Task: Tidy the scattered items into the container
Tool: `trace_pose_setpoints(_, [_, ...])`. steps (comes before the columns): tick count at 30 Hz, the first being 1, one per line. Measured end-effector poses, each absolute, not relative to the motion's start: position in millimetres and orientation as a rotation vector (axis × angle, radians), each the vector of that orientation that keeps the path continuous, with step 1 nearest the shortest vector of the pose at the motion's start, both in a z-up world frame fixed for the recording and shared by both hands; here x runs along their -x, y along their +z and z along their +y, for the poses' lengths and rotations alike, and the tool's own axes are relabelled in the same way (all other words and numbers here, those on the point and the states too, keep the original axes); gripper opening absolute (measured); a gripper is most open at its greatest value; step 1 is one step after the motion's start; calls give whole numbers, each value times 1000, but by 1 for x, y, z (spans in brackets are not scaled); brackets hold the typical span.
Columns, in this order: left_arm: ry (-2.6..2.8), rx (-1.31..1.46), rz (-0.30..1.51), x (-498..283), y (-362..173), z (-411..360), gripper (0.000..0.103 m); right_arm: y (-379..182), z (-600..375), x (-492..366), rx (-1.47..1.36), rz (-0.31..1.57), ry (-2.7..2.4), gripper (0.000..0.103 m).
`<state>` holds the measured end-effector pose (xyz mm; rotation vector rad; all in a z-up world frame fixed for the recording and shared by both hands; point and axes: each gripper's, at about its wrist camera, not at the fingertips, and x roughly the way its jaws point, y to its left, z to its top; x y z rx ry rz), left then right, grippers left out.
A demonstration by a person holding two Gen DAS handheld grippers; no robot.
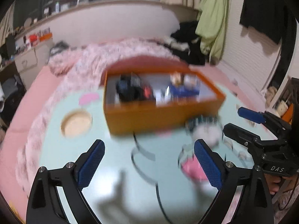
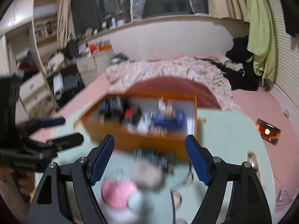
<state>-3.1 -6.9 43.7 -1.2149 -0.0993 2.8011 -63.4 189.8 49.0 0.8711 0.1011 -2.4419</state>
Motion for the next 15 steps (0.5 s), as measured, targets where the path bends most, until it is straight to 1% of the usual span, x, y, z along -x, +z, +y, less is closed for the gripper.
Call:
trace_pose_setpoints(4, [2799,1288,-135,-15,19,-3,96,17,198,44,-972,151,-2407,78])
trace_pose_setpoints(8, [2810,1359,-85,-19,3,1,96,4,205,31,-990,169,-2433,78])
trace_pose_setpoints(11, [2853,1376,13,-19,-3,7,103,-6,209,30,-1014,165,-2451,78])
trace_pose_setpoints(12, [2852,1359,5,-21,-3,6,103,-10,209,32,-1040,163,-2444,78])
trace_pose_setpoints(14, [2851,1347,4,-22,-2,5,103,-14,206,33,-1043,203,-2449,86])
trace_pose_setpoints(15, [2851,1341,0,-23,-2,4,103,-15,203,32,-1043,231,-2450,88])
